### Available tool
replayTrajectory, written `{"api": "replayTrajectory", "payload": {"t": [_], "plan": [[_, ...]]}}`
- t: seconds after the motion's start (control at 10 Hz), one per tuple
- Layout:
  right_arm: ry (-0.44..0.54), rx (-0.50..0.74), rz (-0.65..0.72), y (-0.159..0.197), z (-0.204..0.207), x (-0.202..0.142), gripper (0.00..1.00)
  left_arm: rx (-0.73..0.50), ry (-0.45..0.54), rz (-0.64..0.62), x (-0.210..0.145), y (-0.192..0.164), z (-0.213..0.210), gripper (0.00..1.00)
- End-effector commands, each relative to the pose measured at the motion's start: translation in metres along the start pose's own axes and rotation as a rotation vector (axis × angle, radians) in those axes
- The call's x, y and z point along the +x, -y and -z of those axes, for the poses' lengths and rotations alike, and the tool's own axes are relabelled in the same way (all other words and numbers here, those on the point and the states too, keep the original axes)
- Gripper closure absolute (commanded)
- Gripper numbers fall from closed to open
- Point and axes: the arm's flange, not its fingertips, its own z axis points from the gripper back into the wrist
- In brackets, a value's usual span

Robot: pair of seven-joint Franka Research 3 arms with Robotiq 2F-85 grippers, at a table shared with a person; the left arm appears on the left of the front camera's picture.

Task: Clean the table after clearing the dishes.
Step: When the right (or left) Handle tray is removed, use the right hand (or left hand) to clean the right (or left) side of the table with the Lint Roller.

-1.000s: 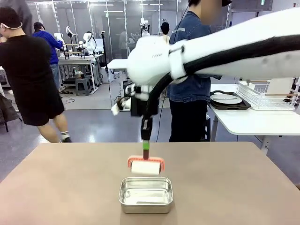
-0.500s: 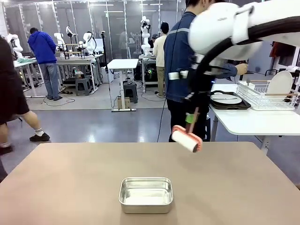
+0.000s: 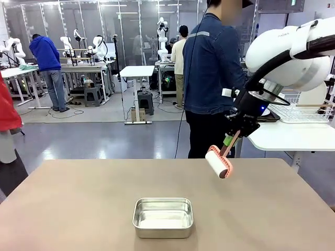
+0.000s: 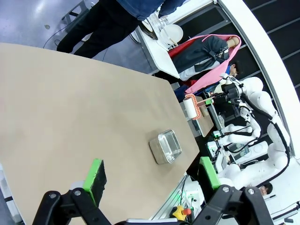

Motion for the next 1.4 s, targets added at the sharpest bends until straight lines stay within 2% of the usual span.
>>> {"api": "replayTrajectory", "payload": {"t": [0.0,0.3,0.4,0.8,0.9,1.3], "plan": [[-0.037,-0.036,-0.046,-0.012,-0.009,0.011,1.00,0.007,-0.013,0.005,-0.002,0.003,-0.004,0.00],[-0.037,-0.036,-0.046,-0.012,-0.009,0.011,1.00,0.007,-0.013,0.005,-0.002,0.003,-0.004,0.00],[-0.029,-0.026,-0.046,-0.012,-0.008,0.006,0.79,0.007,-0.013,0.005,-0.002,0.003,-0.004,0.00],[-0.057,0.171,0.092,0.029,0.050,0.020,0.79,0.007,-0.013,0.005,-0.002,0.003,-0.004,0.00],[-0.046,0.258,0.121,0.034,0.062,0.023,0.79,0.007,-0.013,0.005,-0.002,0.003,-0.004,0.00],[0.004,0.352,0.196,0.057,0.123,0.017,0.79,0.007,-0.013,0.005,-0.002,0.003,-0.004,0.00]]}}
